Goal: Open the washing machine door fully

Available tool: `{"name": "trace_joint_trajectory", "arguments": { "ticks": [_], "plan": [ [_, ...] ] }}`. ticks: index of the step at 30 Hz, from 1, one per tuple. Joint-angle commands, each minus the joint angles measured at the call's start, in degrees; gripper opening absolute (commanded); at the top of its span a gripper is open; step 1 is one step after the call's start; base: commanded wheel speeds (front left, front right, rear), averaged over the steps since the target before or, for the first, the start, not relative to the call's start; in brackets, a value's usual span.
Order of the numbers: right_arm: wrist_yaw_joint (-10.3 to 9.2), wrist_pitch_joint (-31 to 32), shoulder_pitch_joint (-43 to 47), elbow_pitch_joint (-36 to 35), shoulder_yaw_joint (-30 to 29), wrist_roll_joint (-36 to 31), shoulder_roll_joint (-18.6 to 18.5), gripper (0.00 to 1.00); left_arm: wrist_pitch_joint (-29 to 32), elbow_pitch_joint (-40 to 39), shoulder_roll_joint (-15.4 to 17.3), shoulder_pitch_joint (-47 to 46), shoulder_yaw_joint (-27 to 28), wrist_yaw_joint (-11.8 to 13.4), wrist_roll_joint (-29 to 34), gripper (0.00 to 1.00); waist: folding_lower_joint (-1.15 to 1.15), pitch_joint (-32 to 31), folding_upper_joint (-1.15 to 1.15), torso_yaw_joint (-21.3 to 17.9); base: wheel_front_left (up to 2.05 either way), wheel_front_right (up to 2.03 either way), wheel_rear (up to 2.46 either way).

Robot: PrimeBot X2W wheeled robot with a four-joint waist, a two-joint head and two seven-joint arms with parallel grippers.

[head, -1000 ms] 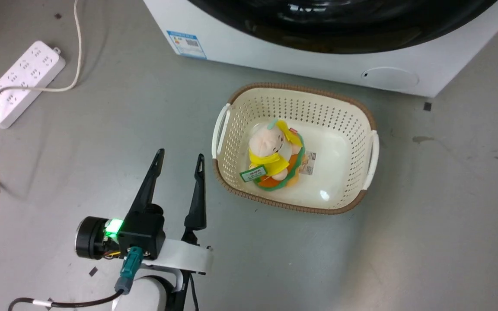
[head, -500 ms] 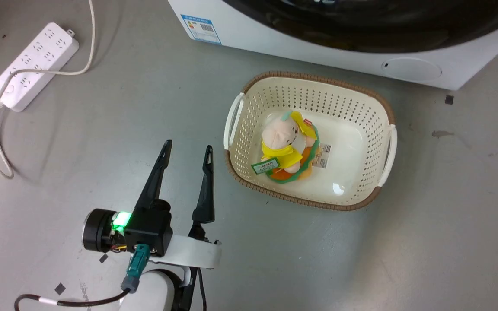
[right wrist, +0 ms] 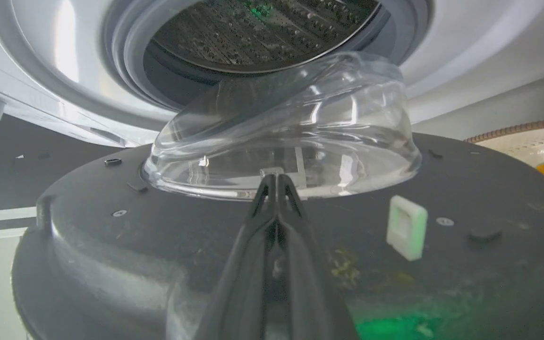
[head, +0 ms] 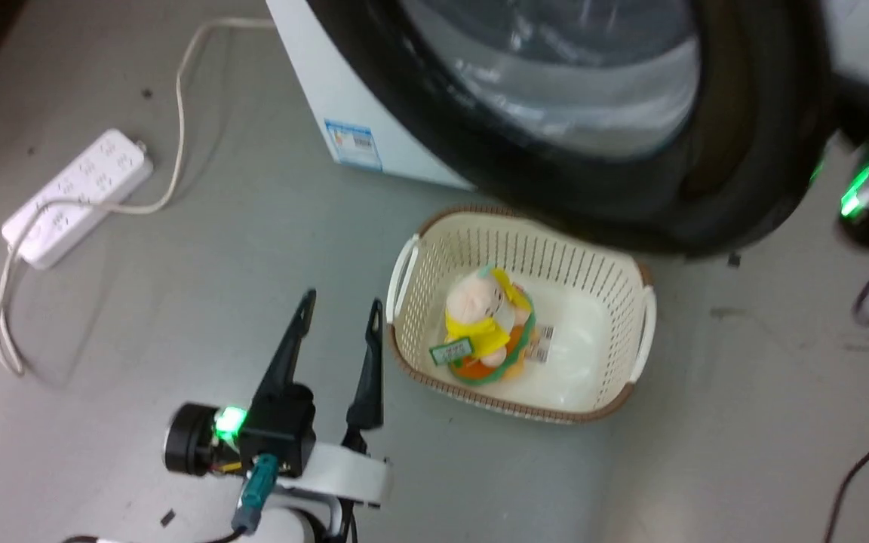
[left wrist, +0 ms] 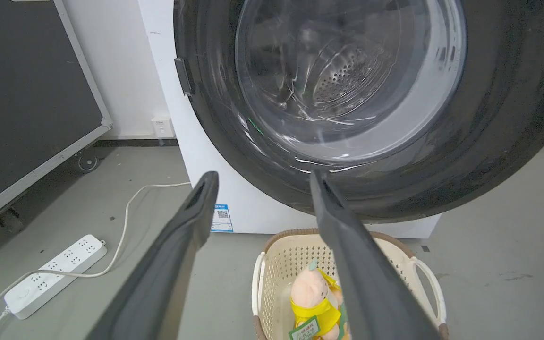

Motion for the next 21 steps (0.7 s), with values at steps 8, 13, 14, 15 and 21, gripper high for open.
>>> {"name": "trace_joint_trajectory", "arguments": {
  "ticks": [8,13,14,15,21],
  "plan": [
    [0.08,5.76,15.36,-8.03,1.28,1.9,8.23,0.0,-0.3,1.69,0.1,5.02,-0.11,-1.08,-0.84,1.0,0.0,-10.59,0.0,-0.69,0.0,0.0,0.0],
    [0.08,9.09,22.22,-13.05,2.74,2.92,11.9,0.0,-0.3,2.34,0.1,7.07,-0.27,-1.52,-0.97,1.0,0.0,-13.45,0.0,-0.23,0.0,0.0,0.0],
    [0.08,9.71,23.59,-14.08,3.28,3.19,12.36,0.0,-0.3,2.4,0.1,7.49,-0.27,-1.62,-0.95,1.0,0.0,-13.94,0.0,-0.09,0.0,0.0,0.0],
    [0.08,10.29,25.03,-15.16,3.86,3.66,12.73,0.0,-0.3,2.47,0.11,7.94,-0.27,-1.75,-0.91,1.0,0.0,-14.4,0.0,0.08,0.0,0.0,0.0],
    [0.08,12.29,32.39,-20.23,14.91,15.07,13.15,0.0,-0.3,3.32,0.19,10.36,-0.39,-2.63,-0.79,1.0,0.0,-16.33,0.0,1.27,0.0,0.0,0.0]
  ]
}}
